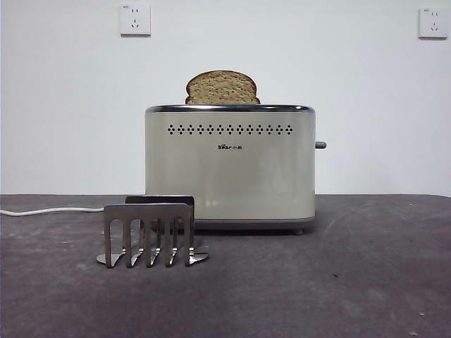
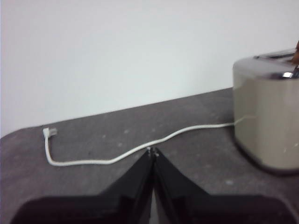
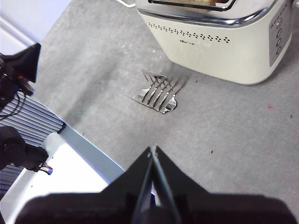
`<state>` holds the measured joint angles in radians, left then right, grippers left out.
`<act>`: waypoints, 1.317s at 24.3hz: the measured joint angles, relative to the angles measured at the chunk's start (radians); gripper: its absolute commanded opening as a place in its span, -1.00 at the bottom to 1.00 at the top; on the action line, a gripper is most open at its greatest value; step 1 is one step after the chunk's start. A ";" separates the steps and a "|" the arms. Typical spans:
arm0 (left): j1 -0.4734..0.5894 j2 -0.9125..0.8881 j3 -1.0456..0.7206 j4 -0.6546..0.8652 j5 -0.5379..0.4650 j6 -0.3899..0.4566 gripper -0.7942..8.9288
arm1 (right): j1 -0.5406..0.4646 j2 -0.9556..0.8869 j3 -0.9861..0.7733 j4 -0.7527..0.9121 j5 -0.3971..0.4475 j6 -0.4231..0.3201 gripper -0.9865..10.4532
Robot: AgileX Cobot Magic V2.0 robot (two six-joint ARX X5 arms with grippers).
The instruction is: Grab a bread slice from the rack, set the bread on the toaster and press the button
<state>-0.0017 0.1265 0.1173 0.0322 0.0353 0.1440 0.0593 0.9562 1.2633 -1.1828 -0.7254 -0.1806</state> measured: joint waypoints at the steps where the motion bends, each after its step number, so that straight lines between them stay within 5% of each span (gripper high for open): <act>1: 0.000 -0.011 -0.014 0.000 -0.005 0.000 -0.84 | 0.000 0.000 0.000 0.000 0.000 0.000 -0.83; 15: 0.000 -0.122 -0.100 -0.127 -0.006 -0.028 -0.84 | 0.000 0.000 0.000 0.000 0.000 0.000 -0.83; 32: 0.000 -0.122 -0.100 -0.213 0.020 -0.210 -0.84 | 0.000 0.000 0.000 0.000 0.000 0.000 -0.83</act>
<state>-0.0017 0.0044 0.0177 -0.1810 0.0551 -0.0662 0.0593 0.9558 1.2633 -1.1828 -0.7254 -0.1806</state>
